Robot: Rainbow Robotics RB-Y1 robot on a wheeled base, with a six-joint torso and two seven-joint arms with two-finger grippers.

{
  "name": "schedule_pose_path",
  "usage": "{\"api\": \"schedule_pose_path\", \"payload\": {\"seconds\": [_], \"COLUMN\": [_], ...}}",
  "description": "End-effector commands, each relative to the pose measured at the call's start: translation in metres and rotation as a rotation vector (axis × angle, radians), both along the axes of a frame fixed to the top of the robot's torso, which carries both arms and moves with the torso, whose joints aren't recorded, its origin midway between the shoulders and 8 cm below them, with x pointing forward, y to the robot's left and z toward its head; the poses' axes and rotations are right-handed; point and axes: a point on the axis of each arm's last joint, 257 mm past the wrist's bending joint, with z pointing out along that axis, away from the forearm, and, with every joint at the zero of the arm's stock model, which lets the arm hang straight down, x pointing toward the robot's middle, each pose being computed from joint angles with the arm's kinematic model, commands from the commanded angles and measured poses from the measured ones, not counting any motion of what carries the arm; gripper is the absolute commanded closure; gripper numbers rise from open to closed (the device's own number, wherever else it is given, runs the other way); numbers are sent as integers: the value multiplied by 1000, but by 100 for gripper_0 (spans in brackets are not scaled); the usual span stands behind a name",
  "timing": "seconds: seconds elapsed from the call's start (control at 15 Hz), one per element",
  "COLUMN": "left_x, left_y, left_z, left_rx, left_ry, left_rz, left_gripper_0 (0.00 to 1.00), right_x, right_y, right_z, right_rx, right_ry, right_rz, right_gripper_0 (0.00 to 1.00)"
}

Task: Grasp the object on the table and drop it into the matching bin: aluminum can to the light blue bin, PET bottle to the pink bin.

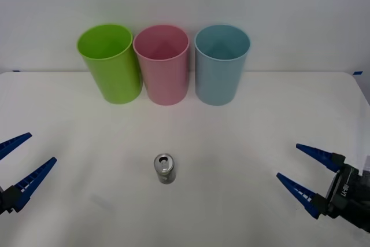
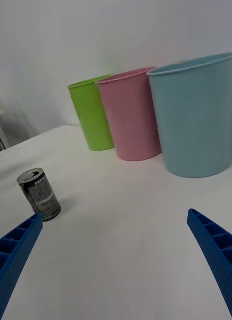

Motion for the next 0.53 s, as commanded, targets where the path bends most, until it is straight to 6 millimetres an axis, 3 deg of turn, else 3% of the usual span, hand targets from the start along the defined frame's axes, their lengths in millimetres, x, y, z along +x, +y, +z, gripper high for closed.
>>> {"api": "schedule_pose_path", "payload": {"seconds": [0.07,0.53], "left_x": [0,0], "left_y": [0,0], "left_z": [0,0], "left_rx": [0,0], "left_ry": [0,0], "left_rz": [0,0], "left_gripper_0": [0,0], "right_x": [0,6], "right_y": [24,92], "right_z": [-12,-39], "right_rx": [-21,-62], "right_ry": [6,11], "right_rz": [40,107], "right_gripper_0": [0,0]}}
